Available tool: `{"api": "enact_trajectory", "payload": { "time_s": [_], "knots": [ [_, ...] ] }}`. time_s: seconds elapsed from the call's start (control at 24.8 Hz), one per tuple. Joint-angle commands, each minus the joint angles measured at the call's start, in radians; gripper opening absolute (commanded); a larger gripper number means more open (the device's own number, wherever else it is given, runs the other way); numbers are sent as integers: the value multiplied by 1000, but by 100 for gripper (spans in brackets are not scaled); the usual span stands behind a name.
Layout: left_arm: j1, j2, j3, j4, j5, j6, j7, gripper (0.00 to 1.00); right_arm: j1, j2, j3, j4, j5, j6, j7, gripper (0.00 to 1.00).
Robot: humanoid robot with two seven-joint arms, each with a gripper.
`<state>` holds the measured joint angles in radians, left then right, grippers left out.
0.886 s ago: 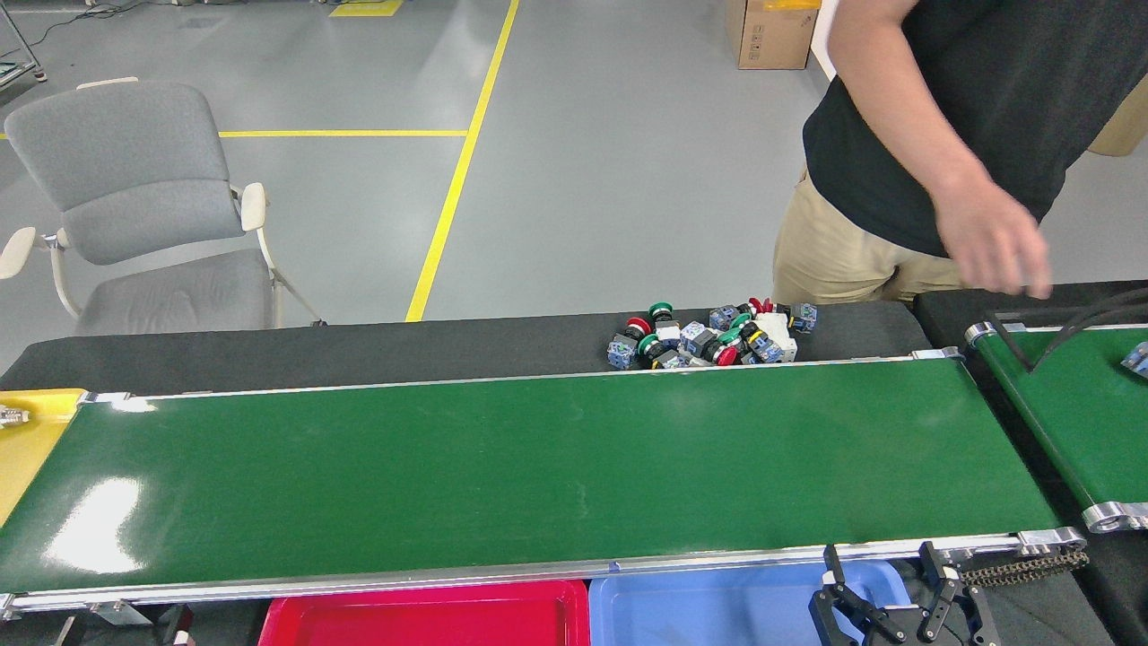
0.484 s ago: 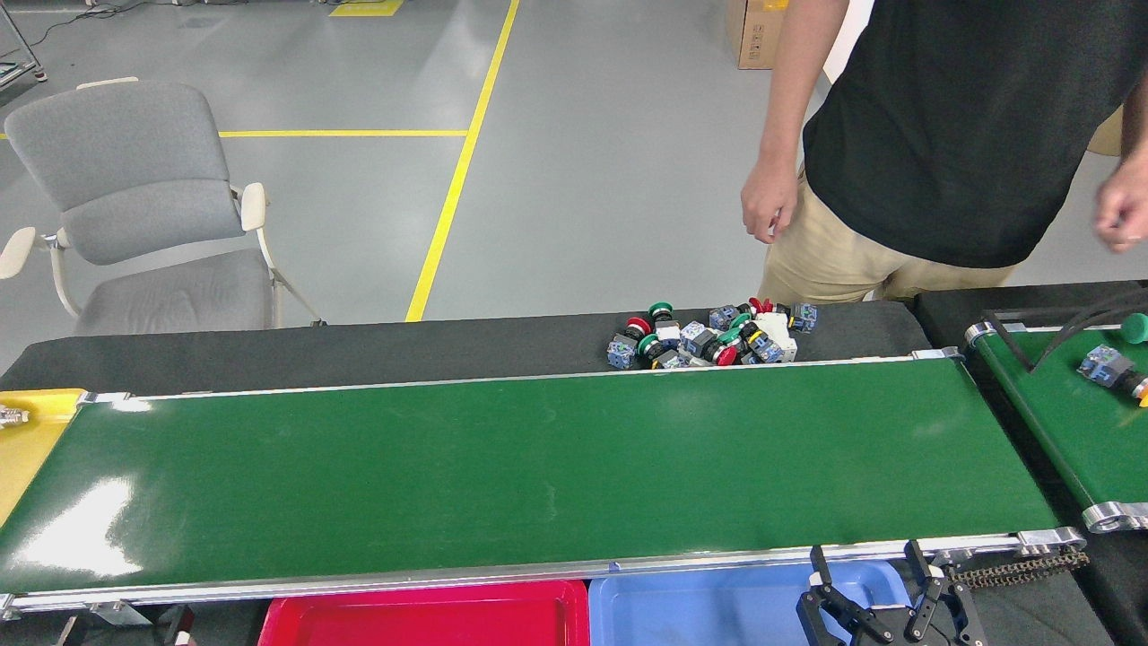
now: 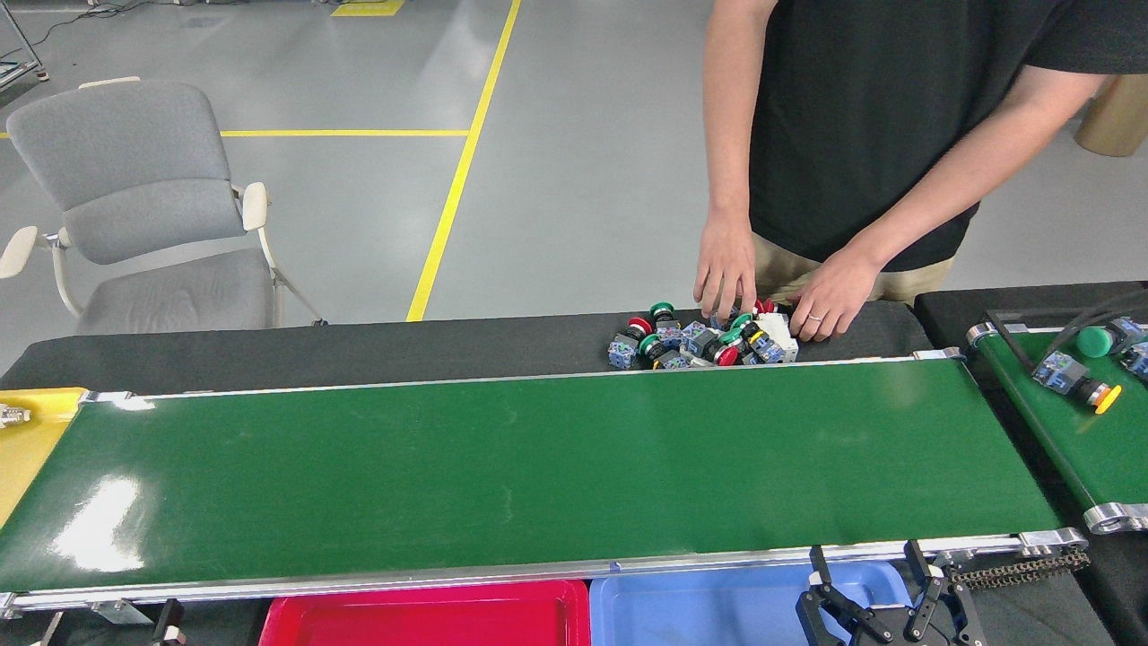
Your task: Pick switch part from conveyor to tray
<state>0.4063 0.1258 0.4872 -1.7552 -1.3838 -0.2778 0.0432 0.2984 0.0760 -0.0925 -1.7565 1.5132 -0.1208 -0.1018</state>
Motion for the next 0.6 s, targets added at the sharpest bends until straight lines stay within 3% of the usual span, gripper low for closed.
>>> {"api": "enact_trajectory", "payload": {
  "time_s": [0.0,0.56],
  "knots": [
    [-6,5,10,-12,2,6,14,100,-10,2,8,-14,-2,1,-9,100],
    [-3,8,10,-10,2,3,12,100,-24,8,8,-14,-4,6,-1,100]
  ]
}}
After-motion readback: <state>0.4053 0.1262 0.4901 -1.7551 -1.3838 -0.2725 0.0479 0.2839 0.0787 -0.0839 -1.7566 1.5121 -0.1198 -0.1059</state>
